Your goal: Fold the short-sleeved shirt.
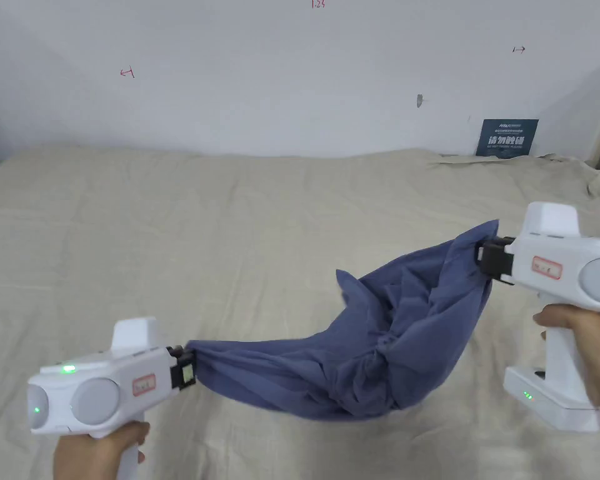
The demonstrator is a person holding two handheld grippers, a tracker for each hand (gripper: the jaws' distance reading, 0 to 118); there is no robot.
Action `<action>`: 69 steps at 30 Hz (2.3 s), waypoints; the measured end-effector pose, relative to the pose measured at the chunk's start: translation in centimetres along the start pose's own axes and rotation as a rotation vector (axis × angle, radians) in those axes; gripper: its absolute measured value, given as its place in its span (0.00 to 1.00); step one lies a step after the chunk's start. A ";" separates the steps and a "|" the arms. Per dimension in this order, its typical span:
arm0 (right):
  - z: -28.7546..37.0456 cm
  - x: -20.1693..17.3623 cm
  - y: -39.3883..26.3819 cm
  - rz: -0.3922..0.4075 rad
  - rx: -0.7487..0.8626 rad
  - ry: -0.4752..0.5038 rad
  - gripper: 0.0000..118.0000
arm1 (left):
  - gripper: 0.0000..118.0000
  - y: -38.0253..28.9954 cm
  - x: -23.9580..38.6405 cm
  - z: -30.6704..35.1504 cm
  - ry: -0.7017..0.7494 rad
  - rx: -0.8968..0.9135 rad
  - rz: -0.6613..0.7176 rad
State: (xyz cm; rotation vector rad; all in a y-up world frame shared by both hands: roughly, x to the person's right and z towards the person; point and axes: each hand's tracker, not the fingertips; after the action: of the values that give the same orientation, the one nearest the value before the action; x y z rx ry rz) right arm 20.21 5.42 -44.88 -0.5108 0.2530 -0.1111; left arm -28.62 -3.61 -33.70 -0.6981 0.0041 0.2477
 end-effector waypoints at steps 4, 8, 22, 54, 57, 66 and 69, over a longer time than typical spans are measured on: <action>2.1 3.1 2.4 -0.039 0.053 -0.052 0.02 | 0.00 4.0 -1.9 1.1 0.046 0.061 0.007; 3.8 5.4 4.4 -0.057 0.096 -0.100 0.02 | 0.00 8.1 -3.2 2.1 0.089 0.133 0.018; 3.7 7.1 8.2 -0.087 0.153 -0.137 0.02 | 0.00 16.3 0.2 2.2 0.099 0.219 -0.042; -7.1 6.4 14.5 -0.012 0.202 -0.146 0.02 | 0.00 28.7 -0.3 -3.1 0.190 0.314 -0.120; -8.8 6.8 11.6 -0.030 0.157 -0.158 0.02 | 0.00 26.2 -0.9 -5.4 0.190 0.255 -0.108; -11.8 7.8 3.6 -0.084 0.024 -0.180 0.02 | 0.00 17.9 -2.5 -9.8 0.213 0.107 -0.103; -11.3 7.9 0.9 -0.088 -0.011 -0.174 0.02 | 0.00 14.5 -3.4 -10.0 0.215 0.060 -0.097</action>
State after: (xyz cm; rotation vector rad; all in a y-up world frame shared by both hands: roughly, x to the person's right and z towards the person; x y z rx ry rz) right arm 24.81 -0.42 -56.53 -0.5389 0.0607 -0.1499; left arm -34.39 0.01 -50.32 -0.6609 0.1814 0.0784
